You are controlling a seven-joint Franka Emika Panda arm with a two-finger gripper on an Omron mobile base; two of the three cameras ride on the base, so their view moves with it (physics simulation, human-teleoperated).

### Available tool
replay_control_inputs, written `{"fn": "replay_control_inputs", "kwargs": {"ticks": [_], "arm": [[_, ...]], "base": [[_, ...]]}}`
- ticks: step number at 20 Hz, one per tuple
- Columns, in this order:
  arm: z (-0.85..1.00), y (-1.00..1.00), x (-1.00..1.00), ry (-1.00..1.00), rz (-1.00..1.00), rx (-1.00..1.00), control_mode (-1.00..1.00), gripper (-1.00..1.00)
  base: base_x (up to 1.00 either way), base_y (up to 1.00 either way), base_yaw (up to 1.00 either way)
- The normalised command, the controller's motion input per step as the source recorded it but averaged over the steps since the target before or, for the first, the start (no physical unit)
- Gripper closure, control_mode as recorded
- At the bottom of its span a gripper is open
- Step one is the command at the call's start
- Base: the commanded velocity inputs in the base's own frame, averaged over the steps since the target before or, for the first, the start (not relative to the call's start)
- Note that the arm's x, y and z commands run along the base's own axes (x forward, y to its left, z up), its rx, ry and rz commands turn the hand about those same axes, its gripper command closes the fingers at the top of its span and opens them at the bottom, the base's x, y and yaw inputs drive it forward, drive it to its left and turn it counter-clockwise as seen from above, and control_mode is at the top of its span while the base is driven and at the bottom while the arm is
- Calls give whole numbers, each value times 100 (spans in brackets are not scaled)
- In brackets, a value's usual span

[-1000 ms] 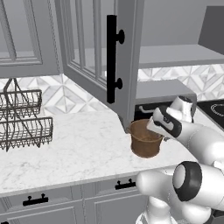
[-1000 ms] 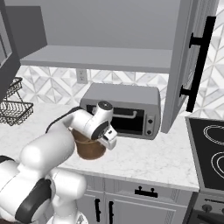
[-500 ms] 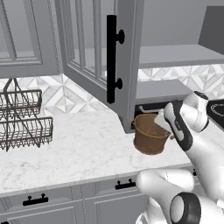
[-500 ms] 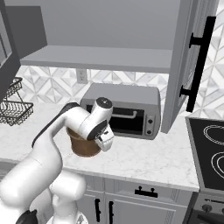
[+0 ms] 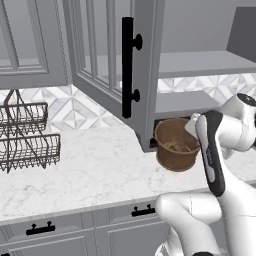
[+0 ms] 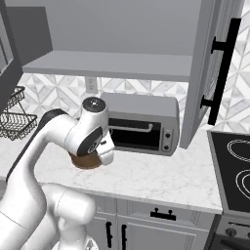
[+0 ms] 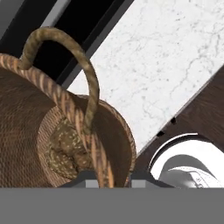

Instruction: Open the cabinet, pick up the bread from the cabinet and place it in the basket. Then move the basket to the dining counter.

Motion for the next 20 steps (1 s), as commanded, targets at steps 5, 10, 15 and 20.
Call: {"fn": "replay_control_inputs", "kwargs": {"ticks": [5, 10, 15, 20], "arm": [[57, 1, -32, 0, -8, 17, -100, 100], [57, 12, -41, 0, -16, 9, -100, 100], [13, 0, -10, 0, -3, 0, 100, 100], [0, 0, 0, 0, 0, 0, 100, 100]], "base": [[0, 0, 0], [0, 0, 0], [-67, 0, -11], [-100, -6, 5]]}}
